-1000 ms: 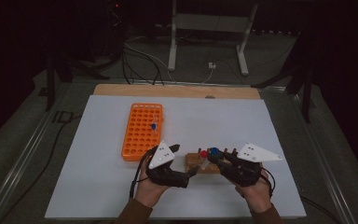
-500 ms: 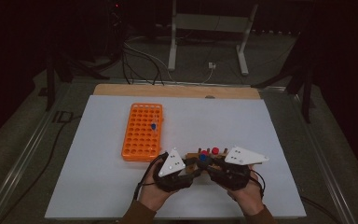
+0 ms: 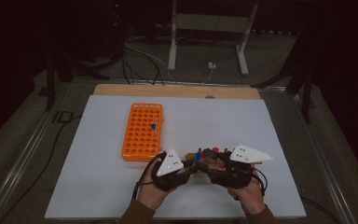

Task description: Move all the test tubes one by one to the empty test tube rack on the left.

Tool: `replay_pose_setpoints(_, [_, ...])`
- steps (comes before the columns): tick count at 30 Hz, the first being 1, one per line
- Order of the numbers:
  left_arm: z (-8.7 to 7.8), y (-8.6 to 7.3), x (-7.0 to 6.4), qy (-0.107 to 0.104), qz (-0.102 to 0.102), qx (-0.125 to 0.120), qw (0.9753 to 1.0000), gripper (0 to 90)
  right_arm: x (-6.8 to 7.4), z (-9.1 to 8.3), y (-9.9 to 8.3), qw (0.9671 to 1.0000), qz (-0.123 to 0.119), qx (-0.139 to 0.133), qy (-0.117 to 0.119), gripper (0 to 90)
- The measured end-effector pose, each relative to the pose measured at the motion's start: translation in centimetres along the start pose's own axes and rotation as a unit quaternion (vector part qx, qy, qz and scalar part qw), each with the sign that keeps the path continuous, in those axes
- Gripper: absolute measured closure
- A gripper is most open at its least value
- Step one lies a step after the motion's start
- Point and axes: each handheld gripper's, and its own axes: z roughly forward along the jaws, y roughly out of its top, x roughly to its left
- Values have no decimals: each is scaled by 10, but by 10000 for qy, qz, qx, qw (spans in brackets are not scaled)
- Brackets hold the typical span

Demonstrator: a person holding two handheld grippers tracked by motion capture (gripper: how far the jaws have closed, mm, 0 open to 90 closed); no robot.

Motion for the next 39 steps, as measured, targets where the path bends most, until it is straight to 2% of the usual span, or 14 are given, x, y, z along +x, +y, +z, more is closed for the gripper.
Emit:
replay_pose_setpoints(6, [-8, -4, 15, 235, -162, -67, 9996, 772, -7, -4, -1, 9993, 3, -92, -353, 256])
replay_pose_setpoints(10, [-13, -6, 24, 356, -294, -151, 9988, 771, -15, -7, -3, 9973, -66, -40, -734, 215])
replay_pose_setpoints(13, [-17, -8, 30, 481, -332, -175, 9981, 771, -23, -11, -6, 9961, 71, -51, -883, 180])
replay_pose_setpoints(15, [-20, -8, 34, 550, -353, -216, 9976, 771, -28, -13, -7, 9948, 80, -28, -1015, 156])
replay_pose_setpoints(19, [-26, -10, 42, 701, -412, -274, 9963, 770, -35, -17, -9, 9932, 192, -33, -1146, 114])
replay_pose_setpoints(21, [-28, -11, 46, 783, -450, -301, 9955, 771, -37, -19, -10, 9932, 150, -23, -1153, 114])
replay_pose_setpoints(27, [-39, -15, 61, 1125, -610, -406, 9910, 770, -42, -22, -13, 9925, 153, -27, -1213, 94])
replay_pose_setpoints(31, [-43, -17, 72, 1374, -712, -457, 9869, 770, -45, -24, -13, 9912, 201, -23, -1305, 54])
replay_pose_setpoints(39, [-41, -25, 92, 1785, -836, -539, 9789, 768, -47, -26, -15, 9918, 207, -95, -1255, 16])
